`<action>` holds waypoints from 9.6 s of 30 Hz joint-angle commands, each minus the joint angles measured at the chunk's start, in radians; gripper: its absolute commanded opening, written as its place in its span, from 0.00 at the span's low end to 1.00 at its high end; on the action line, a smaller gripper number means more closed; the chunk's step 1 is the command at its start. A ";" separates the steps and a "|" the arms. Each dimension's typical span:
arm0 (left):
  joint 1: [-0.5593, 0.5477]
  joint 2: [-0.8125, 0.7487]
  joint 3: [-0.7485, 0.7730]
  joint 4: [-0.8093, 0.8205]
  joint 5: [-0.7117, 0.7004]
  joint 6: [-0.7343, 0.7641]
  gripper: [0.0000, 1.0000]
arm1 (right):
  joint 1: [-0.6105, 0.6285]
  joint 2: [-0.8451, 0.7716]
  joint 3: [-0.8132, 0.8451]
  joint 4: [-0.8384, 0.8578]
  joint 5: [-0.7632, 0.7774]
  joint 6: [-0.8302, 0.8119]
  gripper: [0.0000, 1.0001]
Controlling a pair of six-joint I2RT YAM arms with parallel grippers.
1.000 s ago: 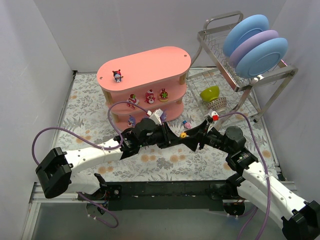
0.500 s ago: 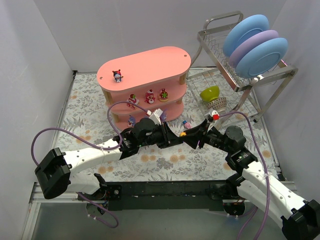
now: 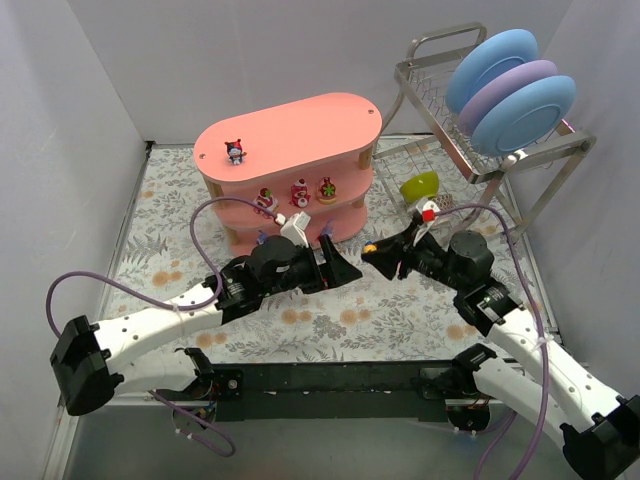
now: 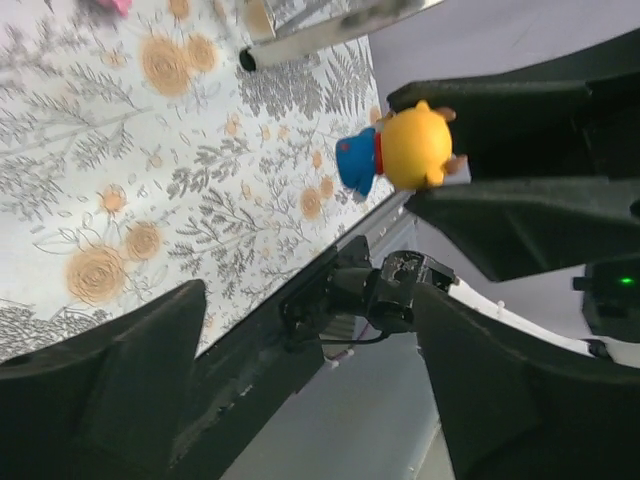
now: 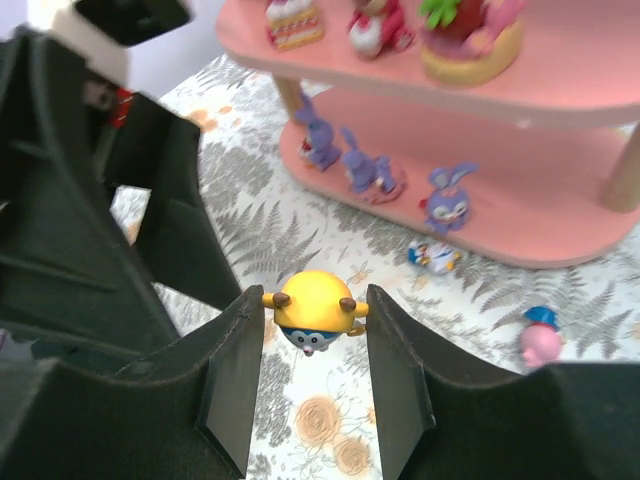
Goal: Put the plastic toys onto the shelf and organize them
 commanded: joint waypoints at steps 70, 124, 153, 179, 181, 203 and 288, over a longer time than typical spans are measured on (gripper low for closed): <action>-0.001 -0.242 0.042 -0.434 -0.419 0.363 0.98 | -0.004 0.962 1.442 -0.521 0.446 -0.296 0.46; -0.003 -0.236 0.013 -0.467 -0.386 0.234 0.98 | -0.001 0.427 0.158 -0.121 0.401 -0.246 0.84; -0.003 -0.216 -0.013 -0.453 -0.352 0.229 0.98 | -0.001 0.896 0.217 0.037 0.530 -0.273 0.55; -0.070 -0.170 -0.032 -0.375 -0.379 0.401 0.98 | -0.001 0.699 0.130 -0.129 0.264 -0.126 0.01; -0.101 -0.158 -0.036 -0.348 -0.430 0.465 0.98 | -0.001 0.655 0.127 -0.182 0.201 -0.099 0.01; -0.390 -0.009 -0.260 0.444 -0.719 1.381 0.98 | -0.001 0.388 0.239 -0.422 -0.137 0.081 0.01; -0.469 0.150 -0.214 0.676 -0.628 1.912 0.61 | -0.001 0.336 0.283 -0.469 -0.310 0.237 0.01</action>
